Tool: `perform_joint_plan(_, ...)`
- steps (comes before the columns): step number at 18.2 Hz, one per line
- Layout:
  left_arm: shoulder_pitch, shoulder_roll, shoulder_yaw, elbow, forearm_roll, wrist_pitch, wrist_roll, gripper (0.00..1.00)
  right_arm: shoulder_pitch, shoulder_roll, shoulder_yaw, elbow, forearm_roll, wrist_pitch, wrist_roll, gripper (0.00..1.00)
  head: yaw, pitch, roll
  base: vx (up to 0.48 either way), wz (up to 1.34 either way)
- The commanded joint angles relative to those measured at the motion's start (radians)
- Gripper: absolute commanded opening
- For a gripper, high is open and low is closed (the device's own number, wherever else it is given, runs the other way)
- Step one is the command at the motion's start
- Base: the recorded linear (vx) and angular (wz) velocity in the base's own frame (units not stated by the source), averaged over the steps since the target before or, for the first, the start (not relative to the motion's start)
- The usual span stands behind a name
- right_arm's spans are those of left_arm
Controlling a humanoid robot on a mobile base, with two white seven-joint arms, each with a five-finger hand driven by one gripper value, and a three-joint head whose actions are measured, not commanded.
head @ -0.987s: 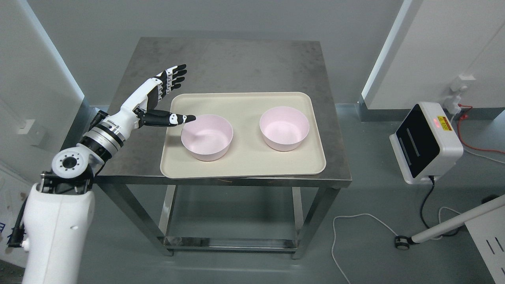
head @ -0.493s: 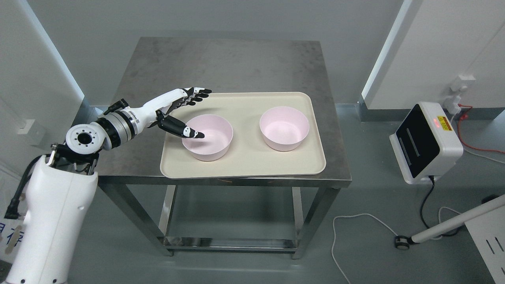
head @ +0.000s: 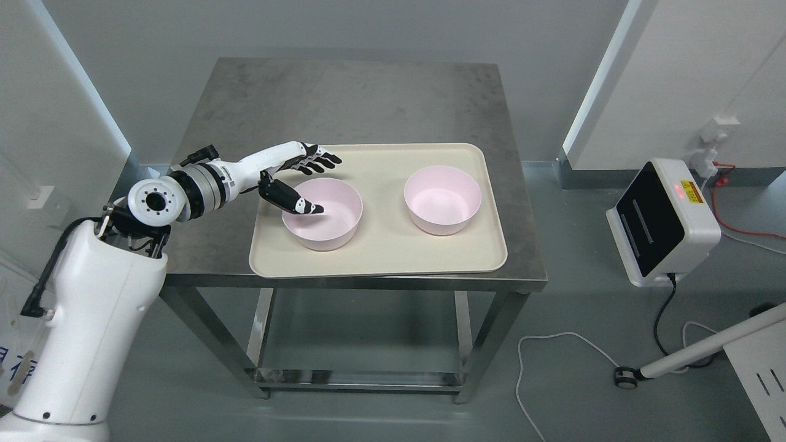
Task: Stack pink IKEA bowls on left shelf middle
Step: 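Reach the left hand toward the pink bowl nearer the left arm, then grasp the pink bowl rim with the left hand and lift it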
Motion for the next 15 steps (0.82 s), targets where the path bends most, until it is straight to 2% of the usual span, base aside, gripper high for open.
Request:
perform_joint_plan(1,-0.036,-0.025,-0.085,0.081,-0.078,-0.017,0.002,0.63,0.0,-0.017,-0.009,0.0,0.008,0.0,0.0,1.0,0.0,0.0,0.0,0.0,0.0)
perform_joint_plan(3,-0.036,-0.03,-0.085,0.082,-0.084,-0.061,0.005,0.54,0.0,-0.017,-0.009,0.0,0.008,0.0,0.0,1.0,0.0,0.0,0.0,0.0,0.0)
perform_joint_plan(6,-0.036,-0.045,-0.079,0.099,-0.131,-0.131,0.005,0.49,0.0,-0.017,-0.009,0.0,0.008,0.0,0.002,1.0,0.0,0.0,0.0,0.0,0.0)
perform_joint_plan(10,-0.032,-0.06,-0.071,0.125,-0.183,-0.228,0.008,0.35,0.0,-0.017,-0.009,0.0,0.008,0.0,0.0,1.0,0.0,0.0,0.0,0.0,0.0)
perform_joint_plan(15,-0.032,-0.099,-0.048,0.133,-0.196,-0.254,0.008,0.15,0.0,-0.017,-0.009,0.0,0.008,0.0,0.0,1.0,0.0,0.0,0.0,0.0,0.0)
